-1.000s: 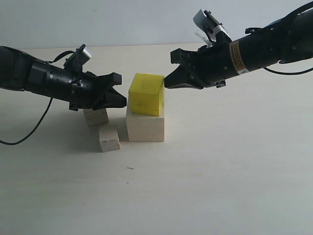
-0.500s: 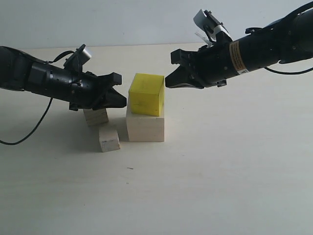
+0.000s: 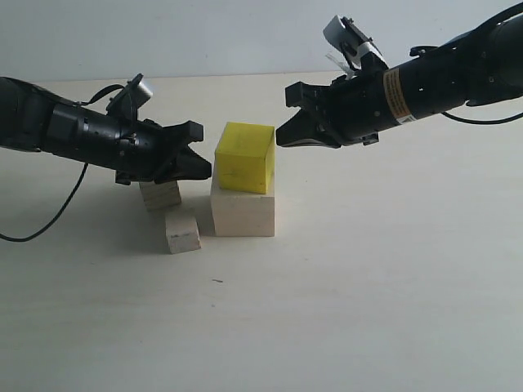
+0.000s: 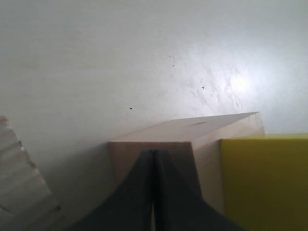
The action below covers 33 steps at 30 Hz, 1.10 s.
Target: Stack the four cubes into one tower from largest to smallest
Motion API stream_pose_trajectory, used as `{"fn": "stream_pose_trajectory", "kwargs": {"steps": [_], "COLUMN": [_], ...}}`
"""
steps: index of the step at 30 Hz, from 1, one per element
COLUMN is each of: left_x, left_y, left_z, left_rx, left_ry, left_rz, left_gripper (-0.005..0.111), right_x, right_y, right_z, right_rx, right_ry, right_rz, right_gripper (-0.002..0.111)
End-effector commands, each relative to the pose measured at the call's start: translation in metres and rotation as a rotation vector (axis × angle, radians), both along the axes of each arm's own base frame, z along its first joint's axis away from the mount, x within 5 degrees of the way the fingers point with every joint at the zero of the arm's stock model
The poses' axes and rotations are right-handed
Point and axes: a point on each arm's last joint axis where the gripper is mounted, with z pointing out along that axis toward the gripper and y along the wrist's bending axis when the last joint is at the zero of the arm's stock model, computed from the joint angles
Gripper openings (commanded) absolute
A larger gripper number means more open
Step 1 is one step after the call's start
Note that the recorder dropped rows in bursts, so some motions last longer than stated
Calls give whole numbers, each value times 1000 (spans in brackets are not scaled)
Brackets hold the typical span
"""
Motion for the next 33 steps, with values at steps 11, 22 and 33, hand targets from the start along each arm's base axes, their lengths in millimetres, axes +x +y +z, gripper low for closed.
{"fn": "stream_pose_trajectory", "kwargs": {"steps": [11, 22, 33], "left_x": [1, 0, 0], "left_y": [-2, -2, -2], "left_z": [4, 5, 5], "left_rx": [-1, -6, -6], "left_ry": [-16, -14, -14], "left_rz": [2, -8, -8], "left_gripper": [0, 0, 0], "right_x": [-1, -4, -2], "right_y": [2, 15, 13], "right_z": [3, 1, 0], "right_rx": [13, -30, -44], "right_ry": [-12, -49, -54], "right_rz": [26, 37, 13], "right_gripper": [0, 0, 0]}}
